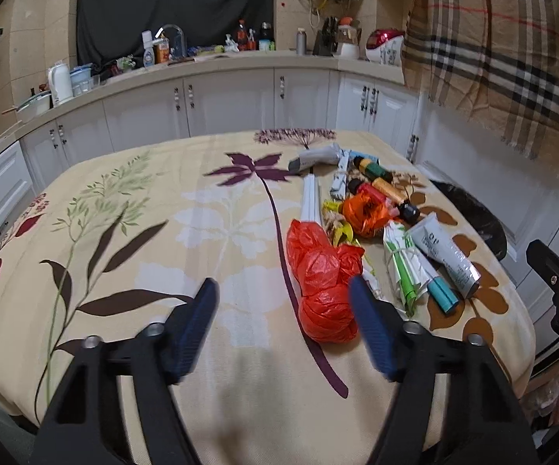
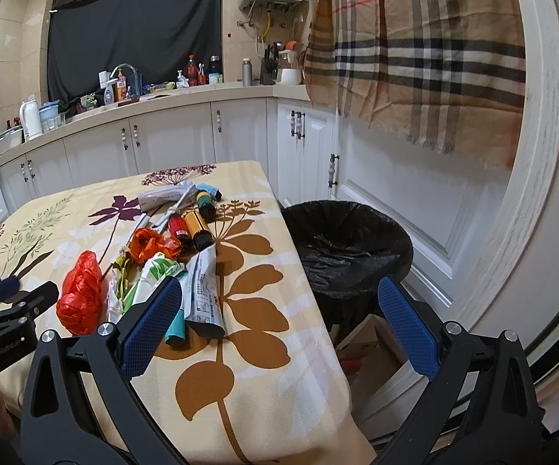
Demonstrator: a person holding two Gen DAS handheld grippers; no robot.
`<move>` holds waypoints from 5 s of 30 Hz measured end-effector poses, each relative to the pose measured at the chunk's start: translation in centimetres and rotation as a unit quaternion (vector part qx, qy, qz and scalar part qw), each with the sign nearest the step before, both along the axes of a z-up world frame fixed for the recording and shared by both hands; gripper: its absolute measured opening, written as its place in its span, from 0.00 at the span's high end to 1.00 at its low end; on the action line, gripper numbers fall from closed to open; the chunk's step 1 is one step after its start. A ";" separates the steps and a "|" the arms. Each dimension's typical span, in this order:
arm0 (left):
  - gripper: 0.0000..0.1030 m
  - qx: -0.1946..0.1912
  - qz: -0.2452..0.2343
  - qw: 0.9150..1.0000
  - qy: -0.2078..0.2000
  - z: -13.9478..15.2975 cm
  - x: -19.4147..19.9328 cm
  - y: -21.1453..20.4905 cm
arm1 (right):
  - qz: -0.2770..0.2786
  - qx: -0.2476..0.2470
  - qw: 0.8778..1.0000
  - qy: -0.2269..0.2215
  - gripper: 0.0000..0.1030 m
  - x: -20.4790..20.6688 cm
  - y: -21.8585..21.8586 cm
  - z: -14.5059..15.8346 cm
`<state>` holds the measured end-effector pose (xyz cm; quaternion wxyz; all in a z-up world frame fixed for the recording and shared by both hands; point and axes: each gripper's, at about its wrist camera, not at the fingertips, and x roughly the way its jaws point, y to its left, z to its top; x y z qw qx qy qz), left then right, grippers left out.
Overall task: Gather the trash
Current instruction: 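Grasp the red plastic bag with the left tool while the right tool grasps a white toothpaste tube, then carry both items over the black bin and open both tools to drop them, then grasp the teal-capped tube with the right tool while the left tool grasps a white wrapper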
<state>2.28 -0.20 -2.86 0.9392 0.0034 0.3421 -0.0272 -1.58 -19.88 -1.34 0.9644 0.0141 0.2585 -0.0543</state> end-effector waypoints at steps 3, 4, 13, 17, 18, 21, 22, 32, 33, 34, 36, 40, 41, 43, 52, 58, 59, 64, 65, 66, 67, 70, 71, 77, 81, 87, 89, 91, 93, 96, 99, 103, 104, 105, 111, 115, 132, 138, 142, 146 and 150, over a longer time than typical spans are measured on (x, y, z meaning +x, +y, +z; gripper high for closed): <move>0.36 -0.010 -0.009 1.000 0.012 -0.6 0.6 -0.3 | 0.001 0.001 1.000 0.007 0.04 0.5 -0.1 -0.5; 0.35 -0.011 -0.012 1.000 0.012 -0.6 0.7 -0.4 | 0.001 0.002 1.000 0.010 0.04 0.7 -0.2 -0.7; 0.40 -0.012 -0.035 0.999 0.035 -1.8 2.3 -1.3 | 0.006 0.008 1.000 0.025 0.04 2.2 -0.3 -1.6; 0.40 -0.017 -0.041 0.998 0.047 -2.7 2.9 -1.2 | 0.012 0.008 0.999 0.032 0.04 3.0 0.0 -1.9; 0.40 -0.019 -0.041 0.998 0.050 -2.8 3.0 -1.1 | 0.014 0.008 0.999 0.033 0.04 3.1 0.1 -1.9; 0.42 -0.026 -0.042 0.997 0.061 -3.2 3.3 -0.7 | 0.018 0.008 0.999 0.037 0.04 3.6 0.3 -2.1; 0.52 -0.029 -0.042 0.997 0.062 -3.3 3.3 -0.6 | 0.020 0.007 0.999 0.038 0.04 3.7 0.5 -2.1; 0.63 -0.034 -0.041 0.997 0.058 -3.2 3.5 0.4 | 0.042 0.001 0.998 0.043 0.13 5.1 1.9 -2.3; 0.63 -0.035 -0.037 0.997 0.059 -3.2 3.6 0.8 | 0.046 0.001 0.998 0.047 0.20 5.3 2.1 -2.4; 0.63 -0.036 -0.034 0.997 0.059 -3.2 3.6 1.0 | 0.051 0.002 0.997 0.053 0.22 5.6 2.3 -2.5; 0.63 -0.041 -0.027 0.997 0.059 -3.2 3.7 1.6 | 0.059 0.002 0.996 0.062 0.30 6.0 2.6 -2.8; 0.63 -0.044 -0.016 0.997 0.054 -2.8 3.9 2.5 | 0.081 0.003 0.993 0.084 0.51 6.8 3.4 -3.3; 0.63 -0.045 -0.015 0.997 0.055 -2.8 4.0 2.6 | 0.087 0.003 0.992 0.090 0.56 6.9 3.5 -3.5; 0.63 -0.046 -0.012 0.997 0.055 -2.7 4.1 2.7 | 0.096 0.003 0.990 0.101 0.67 7.1 3.9 -3.8; 0.63 -0.054 -0.005 0.997 0.049 -1.9 4.6 2.9 | 0.101 0.004 0.990 0.095 0.84 7.0 4.1 -3.5; 0.63 -0.052 -0.022 0.998 0.024 -0.1 5.4 1.3 | 0.082 0.011 0.994 0.067 0.84 7.3 2.5 -1.7; 0.63 -0.052 -0.025 0.998 0.021 0.1 5.6 1.0 | 0.078 0.011 0.995 0.063 0.84 7.4 2.1 -1.5; 0.63 -0.050 -0.050 0.997 -0.002 1.8 7.2 -1.6 | 0.044 0.007 0.998 0.041 0.84 8.6 -0.6 -0.2; 0.63 -0.048 -0.058 0.997 -0.008 2.2 7.7 -2.5 | 0.037 0.006 0.999 0.038 0.84 8.9 -1.1 0.0; 0.63 -0.047 -0.063 0.997 -0.012 2.5 8.1 -3.1 | 0.028 0.005 0.999 0.033 0.84 9.3 -1.9 0.2; 0.63 -0.046 -0.069 0.996 -0.015 2.8 8.6 -3.9 | 0.022 0.004 0.999 0.030 0.84 9.6 -2.4 0.3; 0.63 -0.043 -0.091 0.995 -0.021 3.3 10.1 -6.5 | 0.002 0.003 1.000 0.023 0.84 10.9 -4.3 0.5; 0.63 -0.042 -0.096 0.994 -0.022 3.5 10.4 -7.2 | -0.004 0.003 1.000 0.021 0.84 11.4 -4.9 0.5; 0.63 -0.023 -0.136 0.990 -0.027 3.7 13.4 -12.9 | -0.036 0.000 0.999 0.018 0.84 14.1 -8.5 0.1; 0.63 -0.008 -0.157 0.987 -0.015 2.9 15.2 -16.2 | -0.049 0.004 0.999 0.024 0.84 15.8 -10.5 -0.6; 0.63 0.014 -0.172 0.985 0.002 1.6 17.8 -19.9 | -0.062 0.015 0.998 0.031 0.84 17.7 -13.0 -2.0; 0.63 0.020 -0.174 0.985 0.007 1.2 18.5 -20.6 | -0.064 0.019 0.997 0.033 0.83 18.4 -13.6 -2.4; 0.63 0.028 -0.175 0.984 0.014 0.7 19.5 -21.5 | -0.068 0.020 0.997 0.034 0.81 18.9 -14.0 -2.8; 0.63 0.029 -0.173 0.984 0.019 0.4 20.1 -21.9 | -0.071 0.021 0.997 0.036 0.79 19.4 -14.6 -3.3; 0.57 0.036 -0.169 0.985 0.021 0.0 20.9 -22.6 | -0.074 0.024 0.996 0.039 0.67 20.1 -15.1 -3.9; 0.50 0.041 -0.169 0.984 0.024 -0.3 21.4 -23.1 | -0.083 0.023 0.996 0.039 0.60 20.4 -15.4 -4.3; 0.45 0.039 -0.168 0.985 0.024 -0.1 21.5 -22.7 | -0.090 0.024 0.995 0.037 0.54 20.0 -15.5 -4.2; 0.44 0.036 -0.166 0.985 0.023 0.1 21.5 -22.5 | -0.091 0.025 0.995 0.036 0.52 19.9 -15.5 -4.1; 0.42 0.030 -0.164 0.986 0.022 0.3 21.3 -22.1 | -0.091 0.025 0.995 0.036 0.52 19.6 -15.5 -4.0; 0.37 0.015 -0.151 0.988 0.013 1.7 20.2 -19.9 | -0.082 0.028 0.996 0.036 0.51 18.1 -14.3 -3.0; 0.36 0.007 -0.143 0.990 0.006 2.5 18.7 -17.9 | -0.071 0.026 0.997 0.034 0.51 16.6 -12.8 -2.1; 0.34 0.008 -0.075 0.997 0.000 2.6 10.8 -7.2 | 0.000 0.026 0.999 0.044 0.51 9.3 -4.5 -1.2; 0.33 0.014 -0.047 0.999 0.008 1.4 8.6 -3.9 | 0.028 0.026 0.998 0.052 0.51 7.5 -1.4 -1.9; 0.33 0.012 -0.030 0.999 0.021 0.4 7.6 -2.1 | 0.044 0.022 0.997 0.057 0.51 6.6 0.3 -2.3; 0.33 0.016 -0.013 0.999 0.026 -0.4 6.5 -0.5 | 0.061 0.020 0.996 0.063 0.51 6.0 1.8 -2.7; 0.33 0.018 0.002 0.999 0.034 -1.2 6.1 0.7 | 0.076 0.015 0.995 0.070 0.51 5.7 2.9 -3.3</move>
